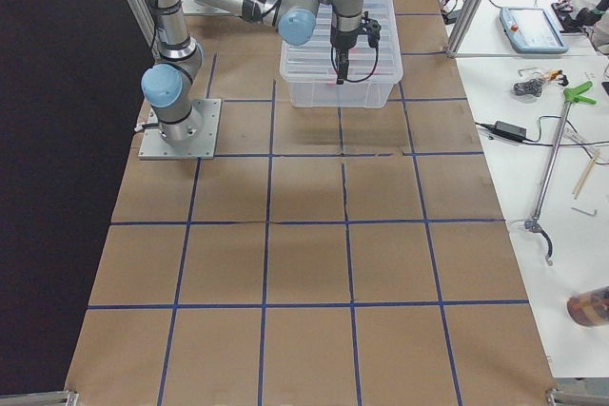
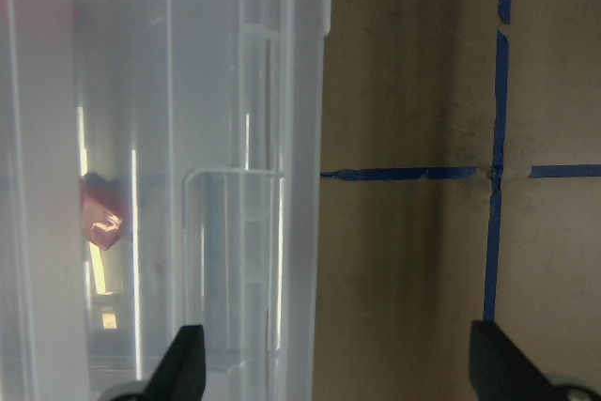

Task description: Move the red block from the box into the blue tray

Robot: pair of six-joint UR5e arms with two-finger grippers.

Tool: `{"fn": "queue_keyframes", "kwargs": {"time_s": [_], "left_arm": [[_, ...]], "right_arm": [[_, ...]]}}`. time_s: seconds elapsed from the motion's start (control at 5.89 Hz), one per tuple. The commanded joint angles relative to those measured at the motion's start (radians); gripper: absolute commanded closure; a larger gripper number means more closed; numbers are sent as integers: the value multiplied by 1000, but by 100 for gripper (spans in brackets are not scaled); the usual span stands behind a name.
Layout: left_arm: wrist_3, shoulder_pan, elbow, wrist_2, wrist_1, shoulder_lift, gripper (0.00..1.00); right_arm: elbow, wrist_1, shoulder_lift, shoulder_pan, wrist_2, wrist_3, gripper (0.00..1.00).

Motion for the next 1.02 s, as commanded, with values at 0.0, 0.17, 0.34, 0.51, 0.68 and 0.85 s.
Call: {"fn": "queue_keyframes", "kwargs": {"time_s": [0.0, 0.17, 0.34, 0.51, 0.68, 0.85], "left_arm": [[-19, -1, 3, -3, 0, -7, 1], [-51, -1, 18, 0, -5, -5, 1], [-56, -1, 21, -6, -9, -5, 1], [-51, -1, 7, -4, -12, 17, 1], [-51, -3, -2, -11, -12, 16, 1], [-39, 0, 1, -9, 1, 1, 1]], "right_arm": [[61, -65, 11, -5, 0, -2, 0], [61, -66, 13, -7, -5, -7, 0], [61, -66, 11, -10, -13, -16, 0], [60, -66, 11, -35, -11, -49, 0], [60, -67, 11, -69, -8, -95, 0], [58, -67, 11, -92, -7, -131, 0]]}}
